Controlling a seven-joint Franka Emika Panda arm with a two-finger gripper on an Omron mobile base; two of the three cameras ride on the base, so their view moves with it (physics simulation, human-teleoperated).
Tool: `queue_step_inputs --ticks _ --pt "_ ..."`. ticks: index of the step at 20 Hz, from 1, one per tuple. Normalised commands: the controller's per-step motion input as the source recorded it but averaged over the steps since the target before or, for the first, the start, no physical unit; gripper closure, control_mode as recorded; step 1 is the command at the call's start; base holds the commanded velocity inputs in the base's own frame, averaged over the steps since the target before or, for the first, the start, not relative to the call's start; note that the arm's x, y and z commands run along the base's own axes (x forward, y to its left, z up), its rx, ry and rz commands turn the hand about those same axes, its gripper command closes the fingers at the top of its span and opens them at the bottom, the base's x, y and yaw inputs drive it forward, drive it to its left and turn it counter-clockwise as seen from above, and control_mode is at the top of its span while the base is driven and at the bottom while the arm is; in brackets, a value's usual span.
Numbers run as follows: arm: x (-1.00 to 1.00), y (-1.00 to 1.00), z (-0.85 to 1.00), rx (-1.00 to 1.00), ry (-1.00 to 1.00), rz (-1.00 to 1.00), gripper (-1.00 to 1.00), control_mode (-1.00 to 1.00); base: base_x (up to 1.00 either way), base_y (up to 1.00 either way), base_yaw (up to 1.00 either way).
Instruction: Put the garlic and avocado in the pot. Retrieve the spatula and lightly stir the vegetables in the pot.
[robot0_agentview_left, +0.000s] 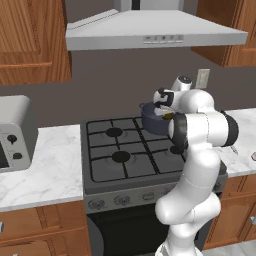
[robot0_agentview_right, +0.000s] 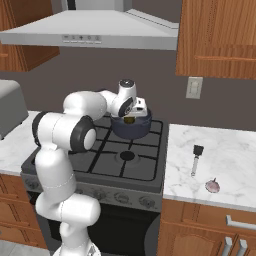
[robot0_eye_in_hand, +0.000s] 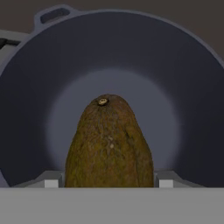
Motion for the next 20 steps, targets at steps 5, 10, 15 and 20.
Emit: queue_step_inputs --ticks 5,10,15,20 --pt "0.02 0.01 -0.01 0.0 0.01 0.0 1.0 -1.0 0.0 0.0 0.0" --pt "0.13 0.01 0.0 0.0 0.0 0.0 1.0 -1.0 0.0 0.0 0.0" --pt "0.26 0.0 0.0 0.0 0.0 0.0 1.0 -1.0 0.0 0.0 0.0" --pt "0.21 0.05 0.0 0.0 0.01 0.0 1.0 -1.0 0.0 0.0 0.0"
